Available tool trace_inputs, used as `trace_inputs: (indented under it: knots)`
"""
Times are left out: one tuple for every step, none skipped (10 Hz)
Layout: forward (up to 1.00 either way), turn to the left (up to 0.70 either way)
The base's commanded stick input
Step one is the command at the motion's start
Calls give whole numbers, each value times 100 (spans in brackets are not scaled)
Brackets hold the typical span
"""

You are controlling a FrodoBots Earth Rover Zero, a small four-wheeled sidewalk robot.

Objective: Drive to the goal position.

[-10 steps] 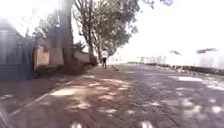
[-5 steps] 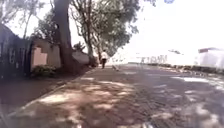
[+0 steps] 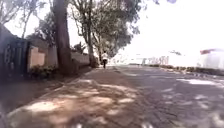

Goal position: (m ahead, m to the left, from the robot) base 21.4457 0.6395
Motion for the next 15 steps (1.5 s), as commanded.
trace_inputs:
  knots:
    - [70, 0]
    - [70, 0]
    - [70, 0]
    - [70, 0]
    - [70, 0]
    - [70, 0]
    - [70, 0]
    - [70, 0]
    - [70, 0]
    - [70, 0]
    - [70, 0]
    - [70, 0]
    - [70, 0]
    - [70, 0]
    - [70, 0]
